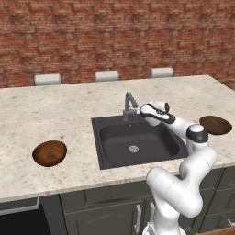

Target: Rinse each bowl for a few seconds and place them down in the sink or on the counter.

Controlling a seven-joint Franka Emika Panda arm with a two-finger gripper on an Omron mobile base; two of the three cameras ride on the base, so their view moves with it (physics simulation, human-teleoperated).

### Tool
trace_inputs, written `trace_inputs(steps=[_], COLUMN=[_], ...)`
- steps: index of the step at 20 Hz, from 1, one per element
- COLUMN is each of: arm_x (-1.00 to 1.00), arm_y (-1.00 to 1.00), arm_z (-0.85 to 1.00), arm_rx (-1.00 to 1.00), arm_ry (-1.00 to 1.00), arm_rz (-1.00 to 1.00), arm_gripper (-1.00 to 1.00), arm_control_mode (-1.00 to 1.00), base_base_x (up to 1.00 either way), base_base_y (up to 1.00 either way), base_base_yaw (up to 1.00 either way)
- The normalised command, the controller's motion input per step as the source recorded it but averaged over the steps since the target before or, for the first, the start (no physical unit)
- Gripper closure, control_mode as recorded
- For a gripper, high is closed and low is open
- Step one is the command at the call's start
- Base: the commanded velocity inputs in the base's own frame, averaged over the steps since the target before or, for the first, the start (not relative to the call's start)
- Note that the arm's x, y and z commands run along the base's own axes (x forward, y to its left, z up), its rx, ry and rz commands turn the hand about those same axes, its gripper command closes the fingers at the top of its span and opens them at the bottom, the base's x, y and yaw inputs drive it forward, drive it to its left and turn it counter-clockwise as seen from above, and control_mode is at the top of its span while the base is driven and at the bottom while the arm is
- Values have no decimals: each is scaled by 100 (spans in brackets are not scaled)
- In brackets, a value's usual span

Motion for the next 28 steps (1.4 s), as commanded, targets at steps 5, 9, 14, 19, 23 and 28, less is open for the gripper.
trace_inputs(steps=[5, 9, 14, 19, 23, 28], arm_x=[0, 1, 0, 0, 0, 0], arm_y=[-48, -55, -59, -67, -83, -82], arm_z=[-32, -24, -19, -30, -36, -43], arm_rx=[5, 5, 3, 2, 4, 3], arm_ry=[21, 24, 22, 23, 22, 22], arm_rz=[-5, -6, -8, -8, -5, -4], arm_gripper=[-100, -100, -100, -100, -100, -100], arm_control_mode=[-100, -100, -100, -100, -100, -100], base_base_x=[0, 0, 0, 0, 0, 0], base_base_y=[0, 0, 0, 0, 0, 0], base_base_yaw=[0, 0, 0, 0, 0, 0])
